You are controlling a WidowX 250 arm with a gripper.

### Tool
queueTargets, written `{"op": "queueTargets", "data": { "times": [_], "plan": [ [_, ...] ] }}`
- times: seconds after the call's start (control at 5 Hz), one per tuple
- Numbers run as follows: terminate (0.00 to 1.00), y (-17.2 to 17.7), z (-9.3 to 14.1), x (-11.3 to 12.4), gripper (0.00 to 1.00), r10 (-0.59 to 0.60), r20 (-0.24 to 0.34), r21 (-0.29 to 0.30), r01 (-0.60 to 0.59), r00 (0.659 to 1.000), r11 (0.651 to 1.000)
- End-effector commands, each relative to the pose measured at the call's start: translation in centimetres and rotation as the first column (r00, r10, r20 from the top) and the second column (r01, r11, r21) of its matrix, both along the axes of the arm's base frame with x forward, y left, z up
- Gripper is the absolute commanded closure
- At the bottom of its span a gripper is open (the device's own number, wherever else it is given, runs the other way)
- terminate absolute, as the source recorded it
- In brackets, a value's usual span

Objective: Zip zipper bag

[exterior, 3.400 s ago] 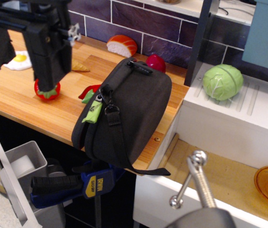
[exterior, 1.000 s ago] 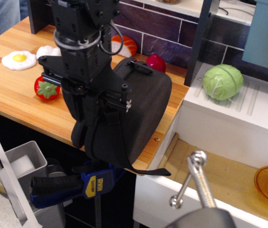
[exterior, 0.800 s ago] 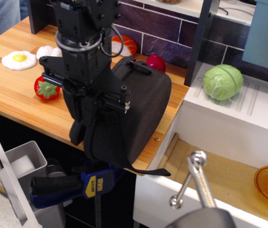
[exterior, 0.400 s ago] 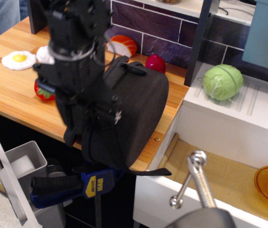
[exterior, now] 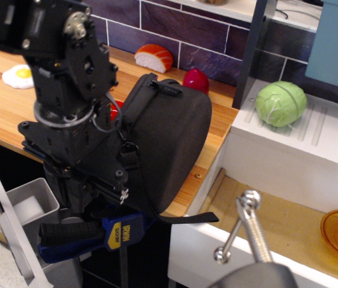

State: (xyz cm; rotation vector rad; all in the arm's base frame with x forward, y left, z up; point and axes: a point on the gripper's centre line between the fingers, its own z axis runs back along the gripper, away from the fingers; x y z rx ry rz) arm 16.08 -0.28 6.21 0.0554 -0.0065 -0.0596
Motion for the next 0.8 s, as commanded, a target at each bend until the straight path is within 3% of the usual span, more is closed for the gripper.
{"op": "queueTargets", "data": {
  "times": [0.0, 0.2, 0.4, 0.6],
  "plan": [
    [0.0, 1.5, -4.5, 1.1, 1.0, 0.046, 0.141, 0.066, -0.056, 0.989, 0.996],
    [0.0, 1.1, -5.4, 2.2, 1.0, 0.051, 0.202, 0.067, -0.066, 0.978, 0.996],
    [0.0, 1.0, -6.8, 2.1, 1.0, 0.044, 0.142, 0.099, -0.059, 0.989, 0.993],
    [0.0, 1.3, -6.7, 1.5, 1.0, 0.03, 0.143, 0.099, -0.044, 0.989, 0.994]
  ]
}}
